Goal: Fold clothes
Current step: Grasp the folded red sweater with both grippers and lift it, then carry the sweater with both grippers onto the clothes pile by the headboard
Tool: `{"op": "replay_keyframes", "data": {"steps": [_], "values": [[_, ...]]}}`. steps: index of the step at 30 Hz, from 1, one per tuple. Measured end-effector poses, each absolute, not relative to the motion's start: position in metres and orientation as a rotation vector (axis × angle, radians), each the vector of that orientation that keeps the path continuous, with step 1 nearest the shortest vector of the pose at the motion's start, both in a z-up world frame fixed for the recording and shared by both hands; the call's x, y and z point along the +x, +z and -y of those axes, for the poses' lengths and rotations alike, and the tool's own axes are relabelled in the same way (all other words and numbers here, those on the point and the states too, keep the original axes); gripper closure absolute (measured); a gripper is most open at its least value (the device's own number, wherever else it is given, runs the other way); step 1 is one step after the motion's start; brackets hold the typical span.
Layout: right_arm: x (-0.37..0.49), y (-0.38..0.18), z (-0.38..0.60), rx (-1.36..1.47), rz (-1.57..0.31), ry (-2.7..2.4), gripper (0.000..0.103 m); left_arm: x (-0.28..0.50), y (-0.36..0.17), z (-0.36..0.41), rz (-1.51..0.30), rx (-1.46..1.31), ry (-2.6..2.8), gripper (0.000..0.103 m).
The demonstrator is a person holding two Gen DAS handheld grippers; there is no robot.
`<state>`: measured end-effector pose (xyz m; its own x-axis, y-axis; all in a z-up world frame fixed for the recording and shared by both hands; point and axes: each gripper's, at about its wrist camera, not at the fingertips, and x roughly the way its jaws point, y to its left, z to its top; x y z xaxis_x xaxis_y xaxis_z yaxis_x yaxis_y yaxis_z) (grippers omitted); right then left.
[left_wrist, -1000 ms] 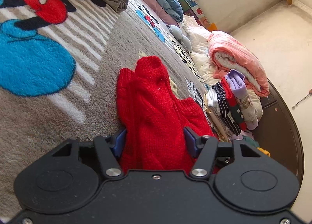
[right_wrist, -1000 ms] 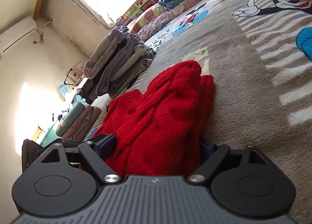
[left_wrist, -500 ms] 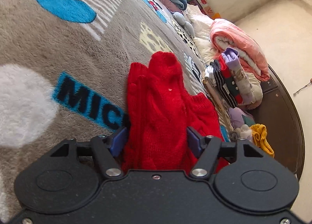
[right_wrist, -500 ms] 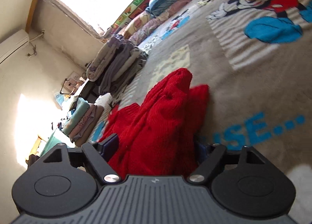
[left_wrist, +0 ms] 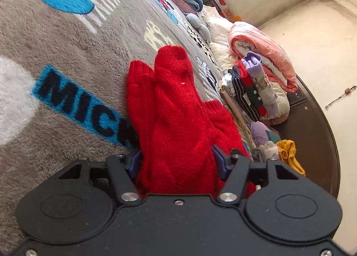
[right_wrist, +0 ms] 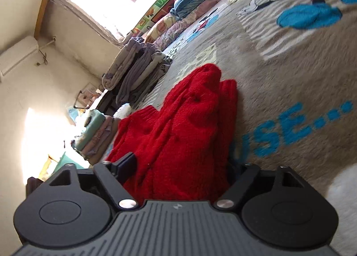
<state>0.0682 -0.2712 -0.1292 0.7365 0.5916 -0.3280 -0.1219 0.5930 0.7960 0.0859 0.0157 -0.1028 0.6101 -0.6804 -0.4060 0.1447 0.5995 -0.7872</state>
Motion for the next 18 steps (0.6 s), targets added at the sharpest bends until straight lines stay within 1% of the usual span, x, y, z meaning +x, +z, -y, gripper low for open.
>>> {"op": "replay_keyframes", "data": {"steps": [2,4,10,13,18], "values": [[0.065,-0.13,0.276,0.899,-0.609,0.461,0.036,0.081,-0.095,-0.015,-0.749,-0.821,-0.567,0.048],[0.057,-0.125,0.287,0.958,-0.569,0.489,0.039,0.077,-0.087,-0.012,-0.727,-0.845,-0.601,0.048],[0.024,-0.092,0.327,0.945,-0.405,0.52,0.04,0.093,-0.052,0.048,-0.718,-0.799,-0.76,0.048],[0.007,-0.075,0.359,0.945,-0.299,0.467,0.04,0.114,-0.028,0.097,-0.71,-0.768,-0.872,0.048],[-0.025,-0.046,0.425,0.951,-0.066,0.338,0.04,0.151,0.017,0.192,-0.699,-0.676,-1.091,0.048]]}}
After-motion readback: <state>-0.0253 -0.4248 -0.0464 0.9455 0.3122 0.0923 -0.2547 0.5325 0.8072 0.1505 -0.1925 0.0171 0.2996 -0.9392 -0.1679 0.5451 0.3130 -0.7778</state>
